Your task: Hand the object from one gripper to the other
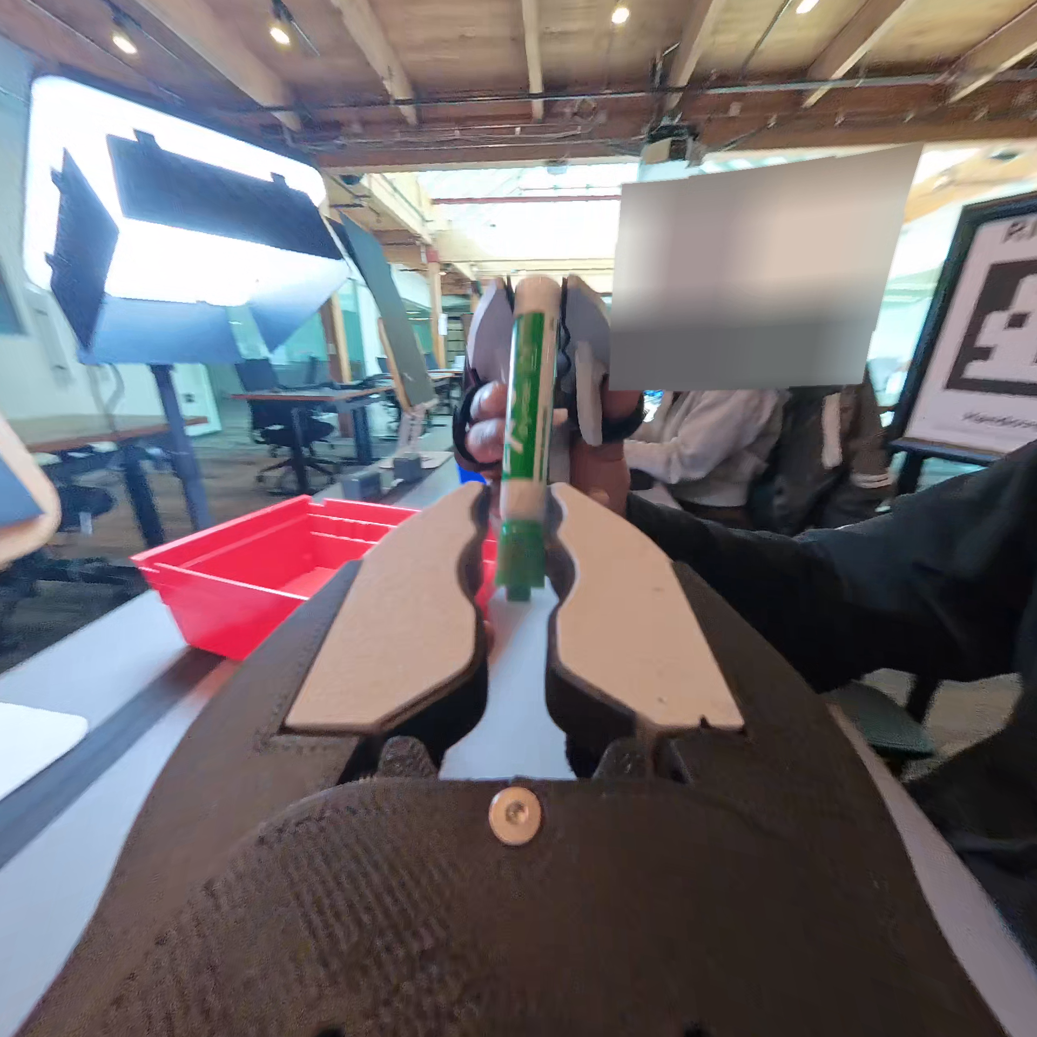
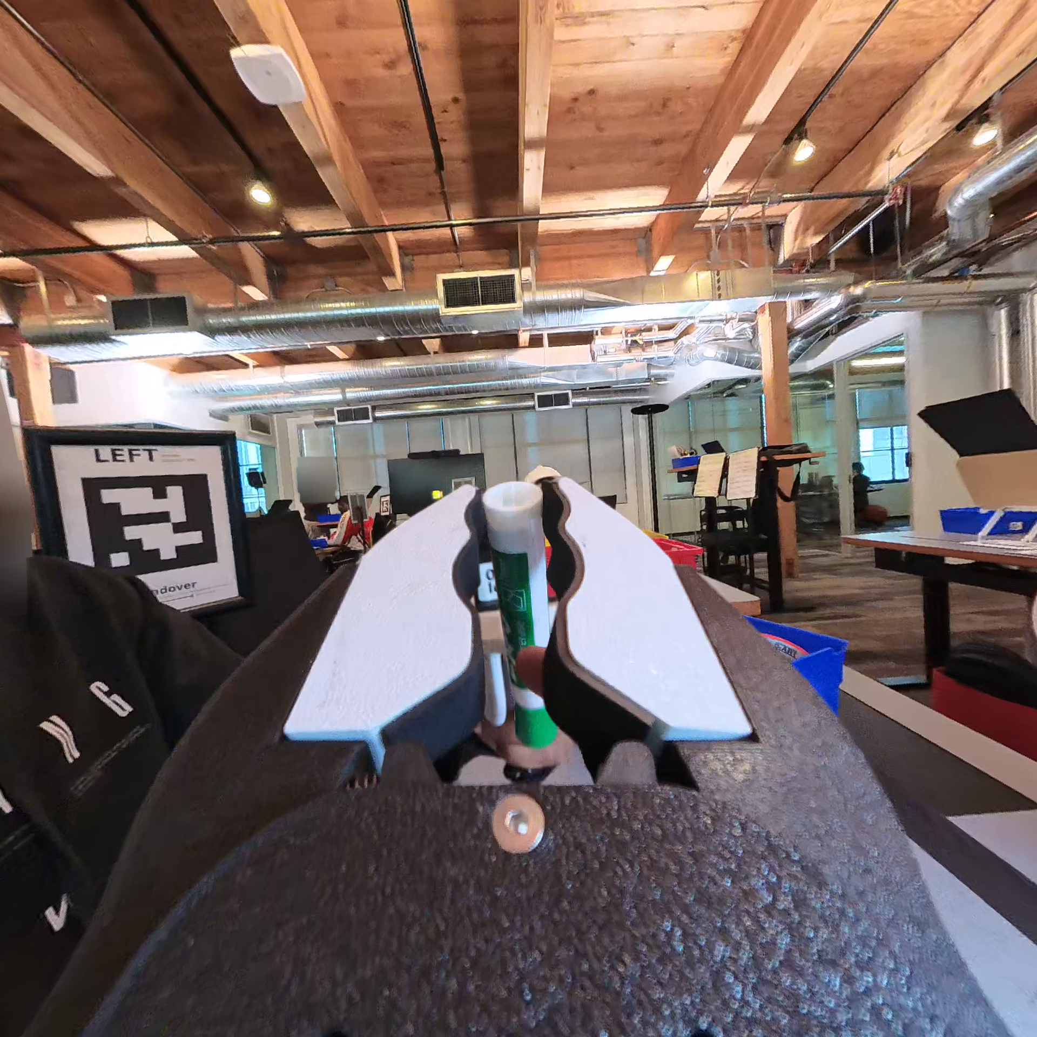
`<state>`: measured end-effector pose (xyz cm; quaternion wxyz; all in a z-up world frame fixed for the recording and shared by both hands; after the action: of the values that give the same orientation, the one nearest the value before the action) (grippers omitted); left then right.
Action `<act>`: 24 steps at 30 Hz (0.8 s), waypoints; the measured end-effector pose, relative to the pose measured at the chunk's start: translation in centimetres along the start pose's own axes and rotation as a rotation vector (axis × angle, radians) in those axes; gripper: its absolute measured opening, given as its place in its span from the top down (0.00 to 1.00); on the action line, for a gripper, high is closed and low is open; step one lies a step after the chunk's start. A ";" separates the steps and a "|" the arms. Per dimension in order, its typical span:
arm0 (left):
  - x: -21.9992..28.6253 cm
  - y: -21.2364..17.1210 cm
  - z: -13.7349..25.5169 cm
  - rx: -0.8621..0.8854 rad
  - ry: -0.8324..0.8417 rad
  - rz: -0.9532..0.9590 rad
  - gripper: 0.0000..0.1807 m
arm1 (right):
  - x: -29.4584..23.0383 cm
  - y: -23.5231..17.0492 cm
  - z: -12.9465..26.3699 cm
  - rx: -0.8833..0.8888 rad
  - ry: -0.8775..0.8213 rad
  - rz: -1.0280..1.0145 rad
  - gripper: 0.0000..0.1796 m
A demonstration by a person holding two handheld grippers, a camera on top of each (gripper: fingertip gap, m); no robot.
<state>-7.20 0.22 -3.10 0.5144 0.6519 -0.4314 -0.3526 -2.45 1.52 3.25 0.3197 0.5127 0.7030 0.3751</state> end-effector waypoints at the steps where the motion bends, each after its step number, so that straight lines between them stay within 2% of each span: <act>1: 0.0 0.1 0.1 -0.023 0.026 -0.049 0.95 | 0.0 -0.1 0.0 0.004 0.000 -0.002 0.89; 2: -0.3 0.0 0.1 -0.064 0.060 -0.102 0.94 | 0.0 0.0 0.0 0.006 0.006 -0.015 0.88; 3: -0.5 -0.4 0.1 -0.112 0.083 -0.144 0.88 | 0.0 -0.2 -0.1 -0.006 0.008 -0.027 0.88; 5: -0.2 -1.3 0.0 -0.177 0.053 -0.114 0.80 | 0.1 -1.4 -0.3 -0.095 -0.008 0.011 0.88; 7: -0.2 -2.6 -0.4 -0.229 0.038 -0.097 0.78 | -0.2 -2.5 -0.7 -0.168 -0.008 0.061 0.88; 10: 1.0 -5.7 -1.1 -0.365 -0.031 -0.120 0.76 | -0.6 -3.1 -1.2 -0.181 0.009 0.061 0.88; 11: 0.8 -6.4 -1.2 -0.399 -0.009 -0.170 0.78 | -0.7 -3.2 -1.2 -0.190 0.016 0.061 0.88; 12: 0.3 -6.7 -1.3 -0.416 0.038 -0.240 0.88 | -0.7 -3.3 -1.1 -0.195 0.016 0.064 0.88; 13: 0.0 -6.6 -1.2 -0.422 0.068 -0.280 0.91 | -0.5 -3.1 -1.0 -0.200 0.010 0.074 0.88; 16: -0.5 -4.7 -0.2 -0.384 0.064 -0.219 0.92 | -0.1 -2.3 -0.2 -0.259 -0.017 0.121 0.89; 19: -0.8 -2.8 1.3 -0.346 0.046 -0.201 0.90 | 0.8 -3.4 1.7 -0.454 -0.053 0.226 0.88; 24: -0.8 -3.9 1.6 -0.448 0.047 -0.240 0.90 | 1.5 -5.5 4.2 -0.692 -0.057 0.259 0.88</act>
<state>-8.22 0.79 -7.25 0.6105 0.5761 -0.2498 -0.4827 -1.99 2.75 -3.71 0.4434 0.4690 0.4547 0.6137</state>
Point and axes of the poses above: each gripper's, where its closed fingertips meet, z back along the fingers, y out of its top, x = y × z across the jaws, the point moved 1 cm from there along z, back along the fingers, and after that the axes turned 1 degree about y, right-handed, at the moved point
